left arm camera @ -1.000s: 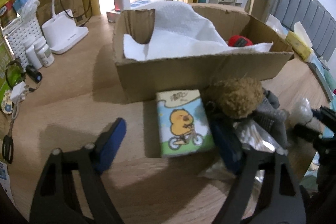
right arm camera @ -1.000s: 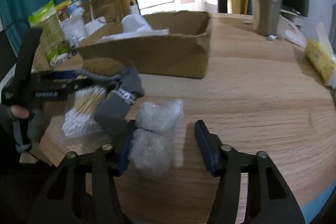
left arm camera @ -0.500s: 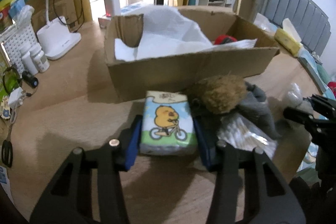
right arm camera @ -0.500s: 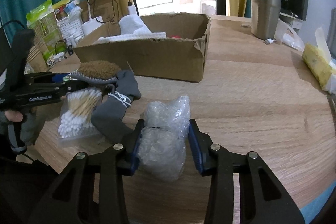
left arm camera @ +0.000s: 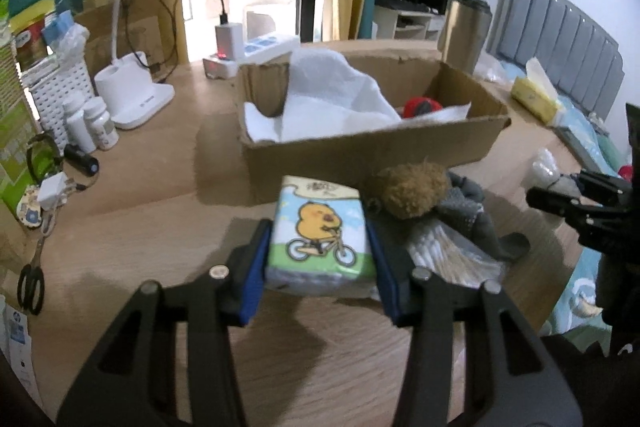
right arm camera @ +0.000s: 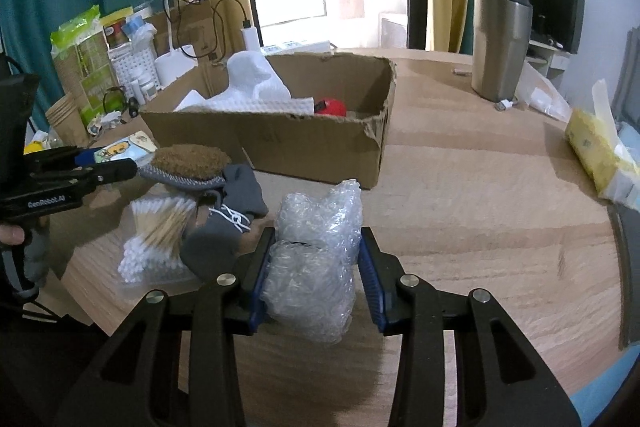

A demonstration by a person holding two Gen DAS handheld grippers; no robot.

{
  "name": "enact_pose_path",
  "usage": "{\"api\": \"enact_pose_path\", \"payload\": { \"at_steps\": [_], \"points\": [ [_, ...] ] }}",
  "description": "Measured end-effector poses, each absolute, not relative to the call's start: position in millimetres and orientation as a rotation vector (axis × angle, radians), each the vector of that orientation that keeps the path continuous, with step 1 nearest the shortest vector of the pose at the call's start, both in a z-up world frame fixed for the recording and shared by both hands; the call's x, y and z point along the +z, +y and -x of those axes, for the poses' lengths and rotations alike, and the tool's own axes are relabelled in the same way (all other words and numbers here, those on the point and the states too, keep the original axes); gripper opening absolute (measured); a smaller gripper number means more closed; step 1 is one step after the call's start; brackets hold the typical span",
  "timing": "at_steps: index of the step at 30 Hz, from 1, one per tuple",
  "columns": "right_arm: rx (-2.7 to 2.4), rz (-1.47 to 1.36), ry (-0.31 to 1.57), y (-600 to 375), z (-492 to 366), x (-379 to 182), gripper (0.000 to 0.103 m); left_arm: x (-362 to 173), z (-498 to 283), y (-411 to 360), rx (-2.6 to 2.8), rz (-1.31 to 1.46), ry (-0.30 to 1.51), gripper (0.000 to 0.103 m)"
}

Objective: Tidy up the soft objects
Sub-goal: 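Carry the tissue pack over the box with the left gripper while the right holds bubble wrap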

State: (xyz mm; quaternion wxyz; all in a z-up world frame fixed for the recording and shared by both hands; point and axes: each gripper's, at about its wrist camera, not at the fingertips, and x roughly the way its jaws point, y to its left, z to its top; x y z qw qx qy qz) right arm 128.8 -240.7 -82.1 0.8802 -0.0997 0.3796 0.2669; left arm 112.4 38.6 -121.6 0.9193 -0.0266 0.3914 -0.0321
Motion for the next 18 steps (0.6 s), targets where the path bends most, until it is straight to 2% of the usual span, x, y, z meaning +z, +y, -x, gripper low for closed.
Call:
{"api": "enact_pose_path", "payload": {
  "at_steps": [18],
  "points": [
    [0.549,0.22,0.738,-233,-135,-62,0.042,-83,-97,66,-0.089,0.2,0.667,0.048]
  ]
}}
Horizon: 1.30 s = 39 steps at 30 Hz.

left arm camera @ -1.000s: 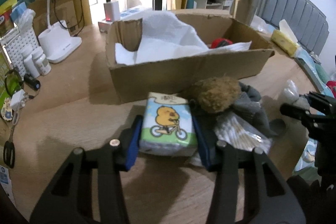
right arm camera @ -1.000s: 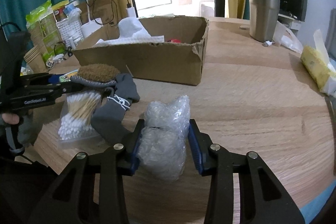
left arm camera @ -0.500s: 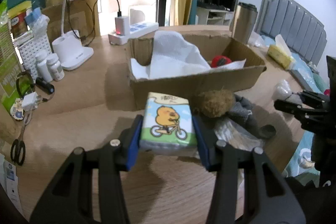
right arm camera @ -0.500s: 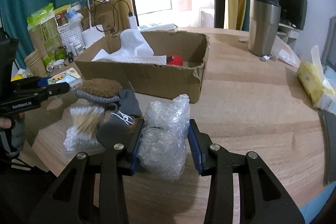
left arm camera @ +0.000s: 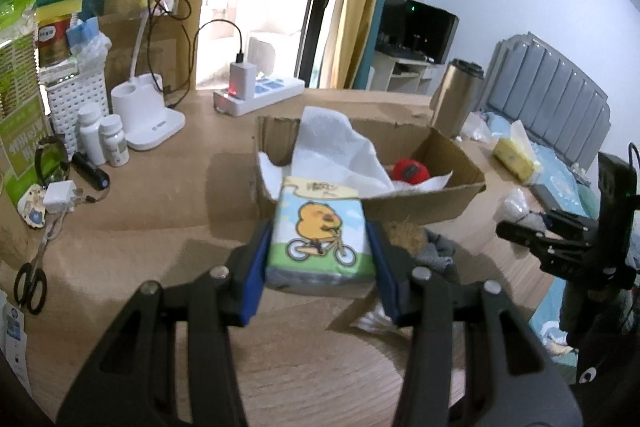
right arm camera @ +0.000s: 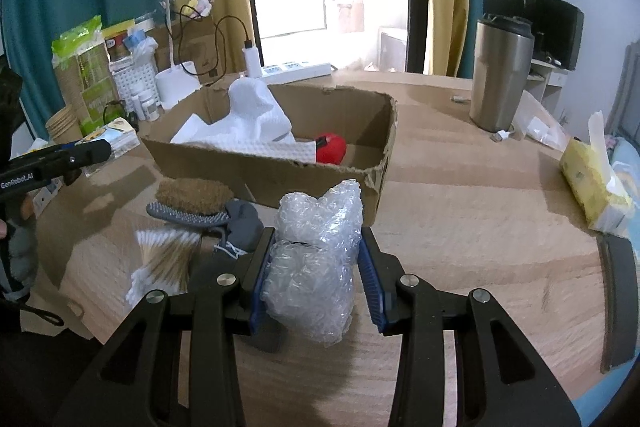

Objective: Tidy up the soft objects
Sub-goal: 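Carry the tissue pack over the box with the left gripper while the right holds bubble wrap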

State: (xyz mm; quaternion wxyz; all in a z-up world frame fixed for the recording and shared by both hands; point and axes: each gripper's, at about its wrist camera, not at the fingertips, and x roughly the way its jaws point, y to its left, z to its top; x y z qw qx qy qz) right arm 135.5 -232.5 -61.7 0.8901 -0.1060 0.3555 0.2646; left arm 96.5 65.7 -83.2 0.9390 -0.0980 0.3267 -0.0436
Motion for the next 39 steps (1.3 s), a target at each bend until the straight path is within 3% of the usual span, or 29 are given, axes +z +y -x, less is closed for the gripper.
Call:
{"api": "enact_pose_path", "payload": {
  "at_steps": [26,39],
  "points": [
    [0.53,0.193,0.608,-240,-178,-28,0.042,-52,-120,60,-0.119,0.185,0.535,0.048],
    [0.55,0.213,0.587,-222,-198,-25,0.042,-64,-148,75,-0.088,0.193,0.549,0.048]
  ]
}}
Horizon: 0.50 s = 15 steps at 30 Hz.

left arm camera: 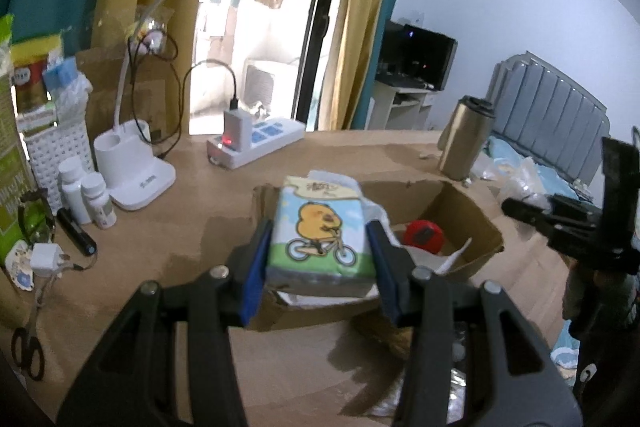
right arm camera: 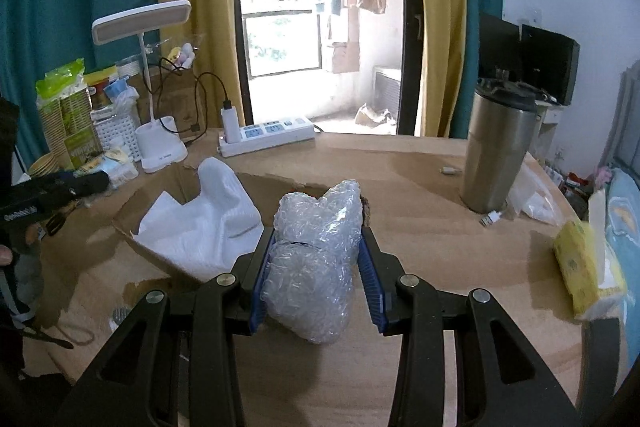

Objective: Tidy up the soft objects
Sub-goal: 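Carry the tissue pack over the box with the left gripper while the right holds bubble wrap, then lower the tissue pack into the box and open the left gripper while the right releases bubble wrap inside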

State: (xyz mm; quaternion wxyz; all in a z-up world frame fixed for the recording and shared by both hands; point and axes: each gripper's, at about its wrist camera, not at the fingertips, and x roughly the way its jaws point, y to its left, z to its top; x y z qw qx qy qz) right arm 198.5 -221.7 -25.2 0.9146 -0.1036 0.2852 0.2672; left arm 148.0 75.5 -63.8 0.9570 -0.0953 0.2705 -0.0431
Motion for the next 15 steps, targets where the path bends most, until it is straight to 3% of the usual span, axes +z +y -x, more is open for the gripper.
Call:
{"api": "enact_pose_path", "payload": {
  "at_steps": [15],
  "points": [
    [0.549,0.237,0.609,-202,-231,-38,0.042,-90,-195,79,-0.094,0.211,0.619,0.048]
  ]
}}
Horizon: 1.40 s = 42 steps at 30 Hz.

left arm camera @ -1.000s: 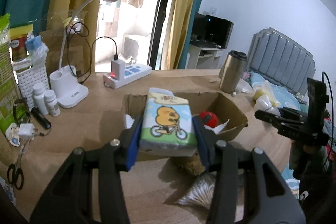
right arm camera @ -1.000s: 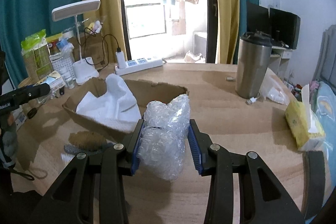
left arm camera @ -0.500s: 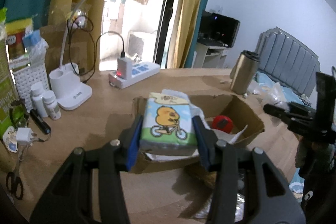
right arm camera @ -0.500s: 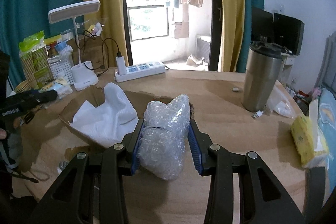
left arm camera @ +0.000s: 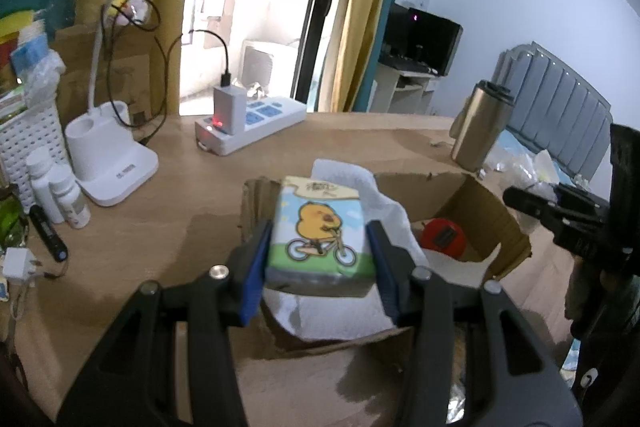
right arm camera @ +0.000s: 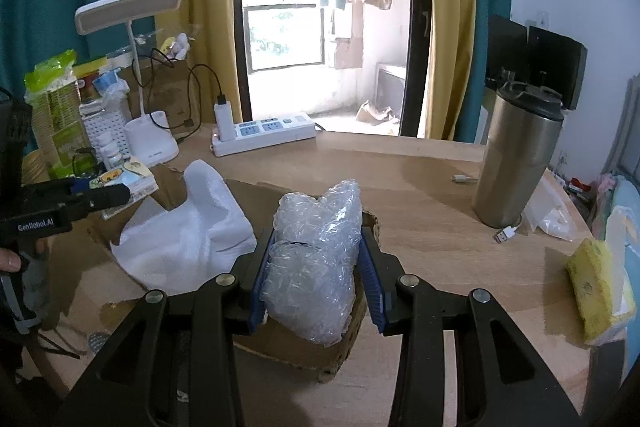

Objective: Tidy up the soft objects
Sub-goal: 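Lower the tissue pack into the box and open the left gripper while the right releases bubble wrap inside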

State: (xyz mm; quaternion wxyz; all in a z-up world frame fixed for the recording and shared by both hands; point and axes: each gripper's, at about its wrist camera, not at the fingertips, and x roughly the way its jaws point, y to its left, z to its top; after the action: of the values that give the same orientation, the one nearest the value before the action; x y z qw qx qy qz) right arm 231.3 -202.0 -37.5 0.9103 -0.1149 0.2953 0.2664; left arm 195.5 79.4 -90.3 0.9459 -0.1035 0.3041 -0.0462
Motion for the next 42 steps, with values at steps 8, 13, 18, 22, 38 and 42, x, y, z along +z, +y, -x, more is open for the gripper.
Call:
{"api": "enact_pose_path", "payload": {
  "at_steps": [8,13,18,22,38,42],
  "points": [
    [0.553,0.238,0.635,-198,-243,-46,0.042,-98,-211,72,-0.095,0.2,0.65,0.048],
    [0.553,0.242,0.644,-196,-247,-50,0.042,-98,-214,70,-0.085,0.184,0.653,0.048],
    [0.543,0.262,0.663,-192,-250,-57,0.042,-109,-221,70,-0.085,0.197,0.688,0.048],
    [0.533,0.255,0.69,-193,-253,-65,0.042,-113,-225,64,-0.096,0.176,0.705,0.049],
    [0.538,0.259,0.693,-192,-251,-65,0.051,-113,-227,55,-0.087,0.161,0.724,0.052],
    [0.542,0.262,0.684,-192,-248,-62,0.053,-108,-223,55,-0.087,0.164,0.706,0.055]
  ]
}}
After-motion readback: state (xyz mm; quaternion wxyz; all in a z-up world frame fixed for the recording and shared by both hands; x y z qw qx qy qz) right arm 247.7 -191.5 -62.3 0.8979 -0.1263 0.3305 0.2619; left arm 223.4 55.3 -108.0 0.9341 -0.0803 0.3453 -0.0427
